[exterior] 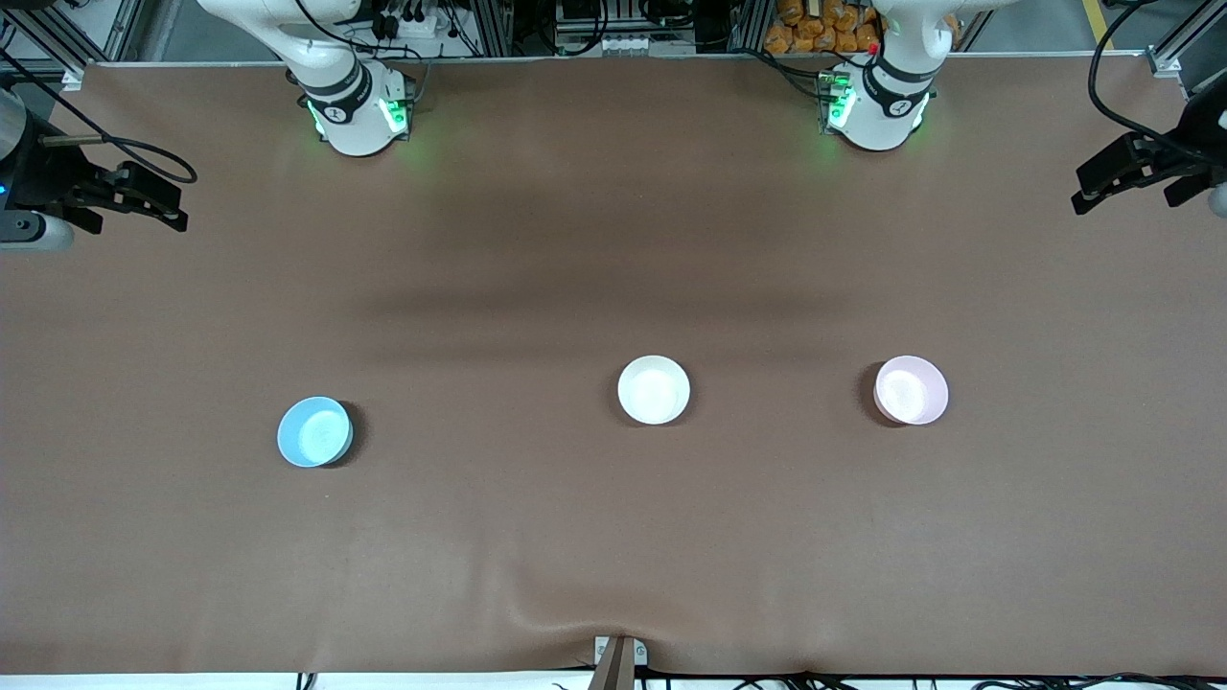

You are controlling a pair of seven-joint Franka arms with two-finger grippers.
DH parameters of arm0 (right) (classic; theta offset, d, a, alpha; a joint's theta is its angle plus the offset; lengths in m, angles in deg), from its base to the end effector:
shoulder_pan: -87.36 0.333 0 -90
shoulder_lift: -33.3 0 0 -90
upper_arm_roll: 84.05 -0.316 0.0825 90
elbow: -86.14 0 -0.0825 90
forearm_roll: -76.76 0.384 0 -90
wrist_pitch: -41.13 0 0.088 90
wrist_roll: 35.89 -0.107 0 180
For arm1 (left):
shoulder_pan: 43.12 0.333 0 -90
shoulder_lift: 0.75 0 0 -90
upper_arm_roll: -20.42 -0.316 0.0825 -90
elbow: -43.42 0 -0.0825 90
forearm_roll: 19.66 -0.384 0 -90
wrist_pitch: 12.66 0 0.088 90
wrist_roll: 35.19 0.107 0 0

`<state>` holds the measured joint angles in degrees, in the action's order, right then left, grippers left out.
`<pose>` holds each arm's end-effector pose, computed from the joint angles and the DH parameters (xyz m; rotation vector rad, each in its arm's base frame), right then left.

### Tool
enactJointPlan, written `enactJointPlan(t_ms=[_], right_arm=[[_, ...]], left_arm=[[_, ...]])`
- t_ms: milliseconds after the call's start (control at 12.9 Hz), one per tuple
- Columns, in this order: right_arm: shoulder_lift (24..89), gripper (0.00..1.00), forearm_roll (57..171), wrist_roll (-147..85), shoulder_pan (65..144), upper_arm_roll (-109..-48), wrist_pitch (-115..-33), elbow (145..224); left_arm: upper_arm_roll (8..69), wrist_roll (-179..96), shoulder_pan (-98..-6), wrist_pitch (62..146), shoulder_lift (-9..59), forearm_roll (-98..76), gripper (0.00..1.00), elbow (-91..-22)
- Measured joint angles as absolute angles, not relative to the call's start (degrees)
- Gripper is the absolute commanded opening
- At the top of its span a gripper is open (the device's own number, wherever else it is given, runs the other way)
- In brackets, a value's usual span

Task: Stack pink and blue bowls on white bowl

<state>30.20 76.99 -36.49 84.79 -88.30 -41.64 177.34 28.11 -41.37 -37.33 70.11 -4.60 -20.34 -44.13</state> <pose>0.5238 0.0170 0.6334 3.1362 0.0296 -0.1462 0.5198 -0.0187 0.6692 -3.1173 -0.1192 0.0239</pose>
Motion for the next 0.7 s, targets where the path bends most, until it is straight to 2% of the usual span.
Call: enactJointPlan(t_ms=[700], right_arm=[[30.2, 1.0, 77.0, -36.5, 84.8, -88.3, -41.6, 177.4]], left_arm=[[28.0, -41.2, -35.6, 70.1, -2.7, -20.6, 1.0, -43.5]])
